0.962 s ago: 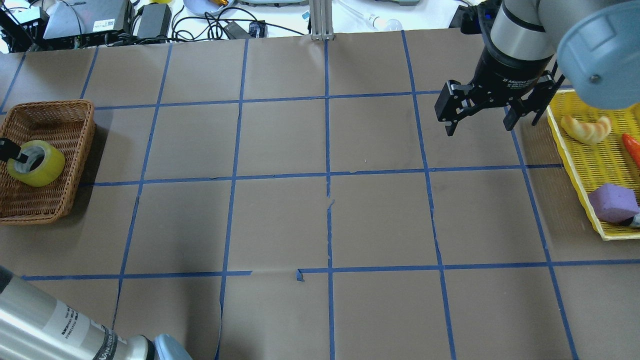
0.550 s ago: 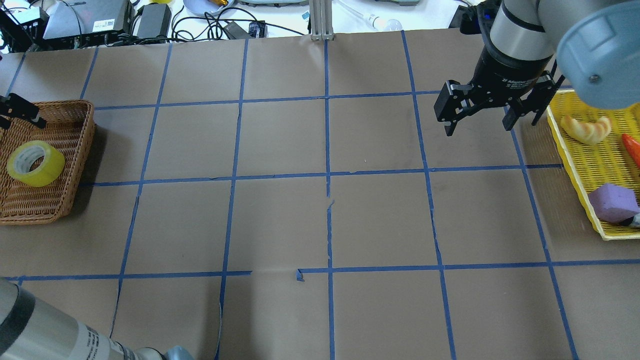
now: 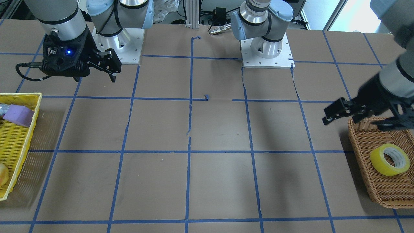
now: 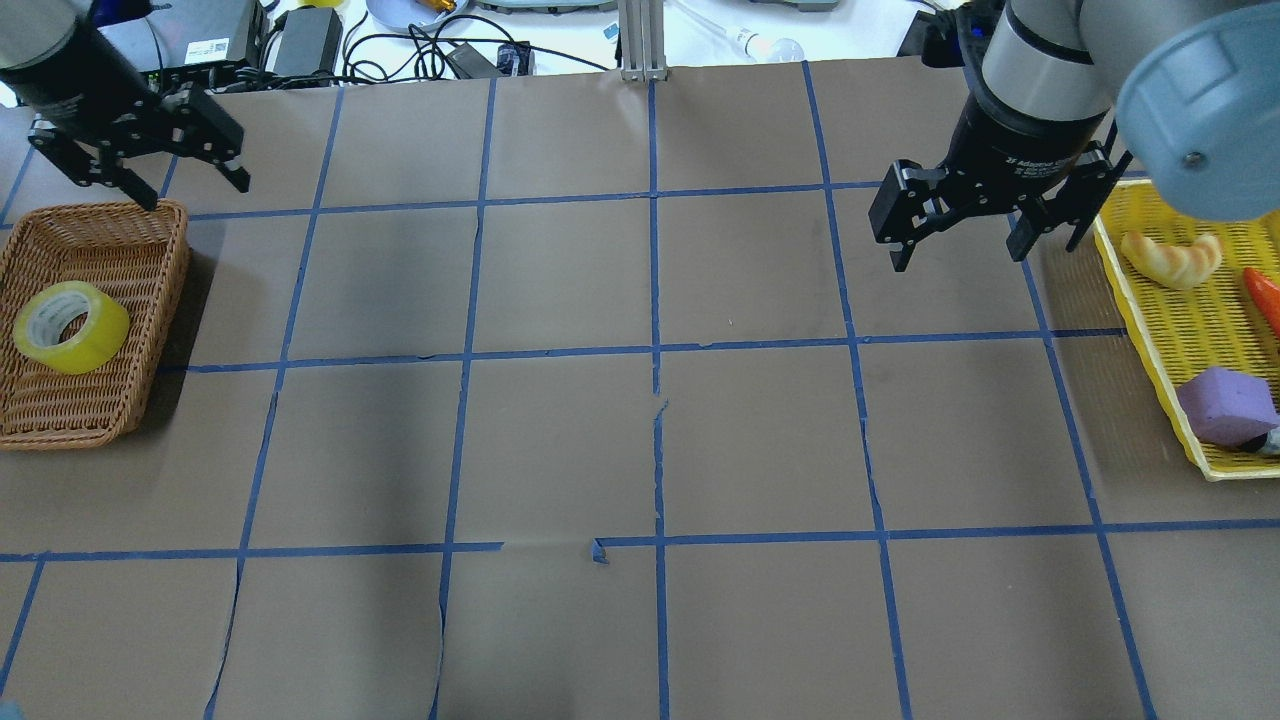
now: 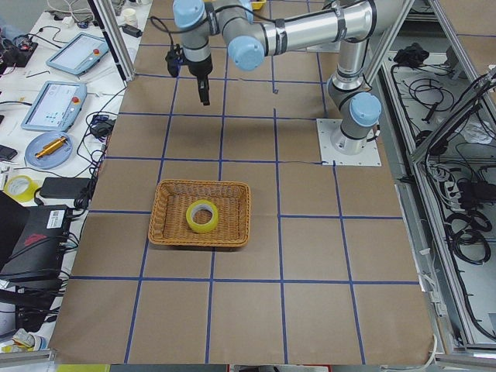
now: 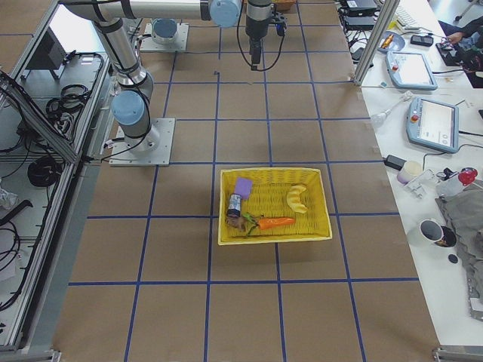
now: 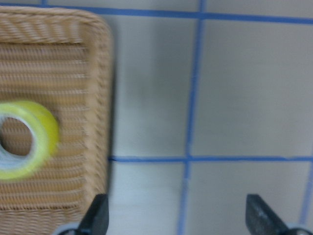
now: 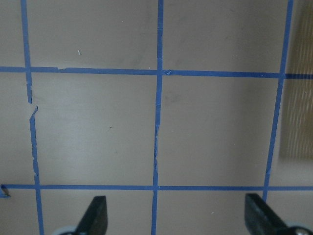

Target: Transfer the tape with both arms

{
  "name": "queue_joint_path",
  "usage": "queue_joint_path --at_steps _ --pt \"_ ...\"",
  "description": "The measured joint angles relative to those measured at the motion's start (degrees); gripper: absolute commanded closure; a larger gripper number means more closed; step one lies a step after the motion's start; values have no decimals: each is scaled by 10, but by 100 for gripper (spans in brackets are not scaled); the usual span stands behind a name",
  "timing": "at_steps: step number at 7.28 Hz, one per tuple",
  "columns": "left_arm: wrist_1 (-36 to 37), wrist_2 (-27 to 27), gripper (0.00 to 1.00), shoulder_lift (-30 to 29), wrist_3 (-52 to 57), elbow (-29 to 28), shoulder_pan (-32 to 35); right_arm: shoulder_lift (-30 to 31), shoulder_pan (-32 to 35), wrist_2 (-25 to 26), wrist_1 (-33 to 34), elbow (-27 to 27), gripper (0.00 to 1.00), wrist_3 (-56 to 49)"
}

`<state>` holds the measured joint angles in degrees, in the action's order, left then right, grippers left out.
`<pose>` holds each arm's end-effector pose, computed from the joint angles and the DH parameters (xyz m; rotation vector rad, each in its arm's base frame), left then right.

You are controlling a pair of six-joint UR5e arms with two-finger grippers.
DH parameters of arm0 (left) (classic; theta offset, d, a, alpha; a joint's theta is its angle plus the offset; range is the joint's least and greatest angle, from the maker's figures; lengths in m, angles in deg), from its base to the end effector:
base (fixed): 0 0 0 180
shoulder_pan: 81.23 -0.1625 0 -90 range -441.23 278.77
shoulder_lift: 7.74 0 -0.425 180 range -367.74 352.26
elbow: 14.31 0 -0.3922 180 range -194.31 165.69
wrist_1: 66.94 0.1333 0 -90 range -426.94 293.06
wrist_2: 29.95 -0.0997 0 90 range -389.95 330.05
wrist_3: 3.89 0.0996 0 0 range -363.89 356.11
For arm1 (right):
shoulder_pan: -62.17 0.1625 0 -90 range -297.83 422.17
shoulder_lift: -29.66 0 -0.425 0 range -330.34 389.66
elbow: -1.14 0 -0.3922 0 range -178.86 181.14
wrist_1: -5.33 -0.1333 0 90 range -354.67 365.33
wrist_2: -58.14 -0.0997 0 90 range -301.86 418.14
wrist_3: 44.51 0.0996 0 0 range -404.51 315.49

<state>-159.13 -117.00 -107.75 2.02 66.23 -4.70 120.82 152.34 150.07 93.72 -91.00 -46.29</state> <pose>-0.0040 -0.5777 0.4731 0.2051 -3.0754 -0.0593 0.1314 -0.4783 0.4768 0.0541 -3.1073 -0.0710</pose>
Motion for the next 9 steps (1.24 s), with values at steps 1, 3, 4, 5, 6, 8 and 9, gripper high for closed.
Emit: queue_joint_path --at_steps 1,3,4,5,6,8,9 --pt "-11 -8 0 27 -50 9 51 0 0 1 -2 0 0 0" --pt "-12 -9 0 66 -107 51 101 1 0 1 -3 0 0 -1" --pt "-11 -6 0 83 -120 67 112 1 0 1 -3 -1 0 -1" --pt "-10 -6 0 93 -126 78 127 2 0 2 -4 0 0 -1" --pt "-9 -9 0 98 -127 84 143 2 -1 2 -4 -1 0 -1" --pt "-1 -12 0 102 -126 87 154 3 -1 2 -5 -1 0 -1" --pt "3 -12 0 102 -125 87 154 3 -1 2 -5 -1 0 -1"
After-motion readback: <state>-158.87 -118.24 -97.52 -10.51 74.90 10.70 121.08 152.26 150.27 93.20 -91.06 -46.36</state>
